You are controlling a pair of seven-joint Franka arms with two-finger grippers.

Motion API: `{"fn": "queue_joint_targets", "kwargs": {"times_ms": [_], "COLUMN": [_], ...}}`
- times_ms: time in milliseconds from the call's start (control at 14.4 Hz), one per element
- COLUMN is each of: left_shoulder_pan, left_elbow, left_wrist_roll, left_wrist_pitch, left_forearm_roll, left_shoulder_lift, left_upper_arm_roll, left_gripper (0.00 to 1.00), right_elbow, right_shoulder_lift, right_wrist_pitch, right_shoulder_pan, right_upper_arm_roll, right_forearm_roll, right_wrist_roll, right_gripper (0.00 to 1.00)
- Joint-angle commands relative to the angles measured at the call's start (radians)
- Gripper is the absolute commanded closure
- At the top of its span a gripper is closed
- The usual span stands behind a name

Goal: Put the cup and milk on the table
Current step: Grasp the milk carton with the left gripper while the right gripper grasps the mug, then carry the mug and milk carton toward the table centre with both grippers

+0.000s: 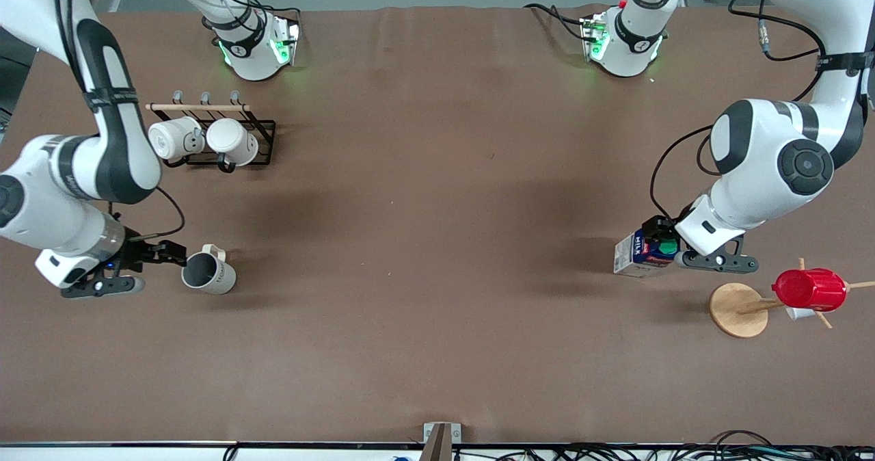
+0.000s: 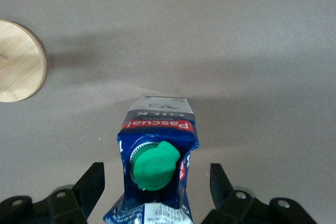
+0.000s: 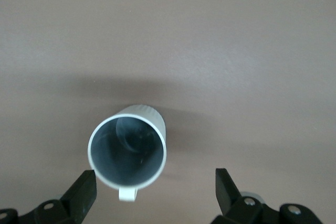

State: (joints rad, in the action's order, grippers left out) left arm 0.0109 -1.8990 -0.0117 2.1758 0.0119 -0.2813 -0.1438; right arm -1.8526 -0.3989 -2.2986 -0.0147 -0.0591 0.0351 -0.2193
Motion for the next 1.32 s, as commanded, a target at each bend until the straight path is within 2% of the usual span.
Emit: {"fn": "queue_joint_targets", "kwargs": {"times_ms": [0,417,486,625,764,833,972,1042,1250], "left_shoulder_pan": [-0.005,-0.003,-0.003,-0.003,0.0,0.0,-0.005,-0.006,-0.006], "left_elbow": [-0.012,-0.017,-0.017,-0.009,0.006,0.027,0.086,0.104,0.124], "left_wrist_roll": [-0.004,-0.005,-0.005,-0.008,-0.023,-0.049,-0.089,-0.103,-0.163], "left_wrist_pitch": [0.022,0.022,0.018,0.003,-0.036,-0.063,-0.138,-0.166,-0.175], "left_forearm_roll": [0.003,0.003,0.003,0.003,0.002,0.003,0.002,0.0,-0.01], "left_shoulder_lift": [-0.009,-0.009,0.0,0.026,0.043,0.048,0.047,0.045,0.047], "left_upper_arm_roll": [0.0,-0.002,-0.002,-0.005,-0.005,-0.006,-0.008,-0.011,-0.026], "left_gripper": [0.23,0.58,0.65,0.73,0.73,0.73,0.73,0.73,0.73], "right_elbow": [-0.106,-0.111,-0.111,-0.111,-0.109,-0.108,-0.106,-0.105,-0.102], "right_shoulder_lift": [0.005,-0.049,-0.054,-0.07,-0.081,-0.081,-0.081,-0.081,-0.081], "right_wrist_pitch": [-0.126,-0.193,-0.194,-0.228,-0.236,-0.236,-0.236,-0.236,-0.226], "right_shoulder_pan": [0.018,0.019,0.019,0.016,0.016,0.015,0.013,0.012,0.013], "right_upper_arm_roll": [-0.001,-0.001,-0.001,-0.002,-0.001,-0.001,-0.001,-0.001,-0.001], "right_forearm_roll": [0.011,0.0,0.0,0.0,0.0,0.0,0.0,0.003,0.006], "right_wrist_roll": [-0.014,-0.04,-0.045,-0.045,-0.043,-0.043,-0.035,-0.029,-0.029], "right_gripper": [0.0,0.01,0.02,0.09,0.37,0.57,0.91,1.0,1.0]}}
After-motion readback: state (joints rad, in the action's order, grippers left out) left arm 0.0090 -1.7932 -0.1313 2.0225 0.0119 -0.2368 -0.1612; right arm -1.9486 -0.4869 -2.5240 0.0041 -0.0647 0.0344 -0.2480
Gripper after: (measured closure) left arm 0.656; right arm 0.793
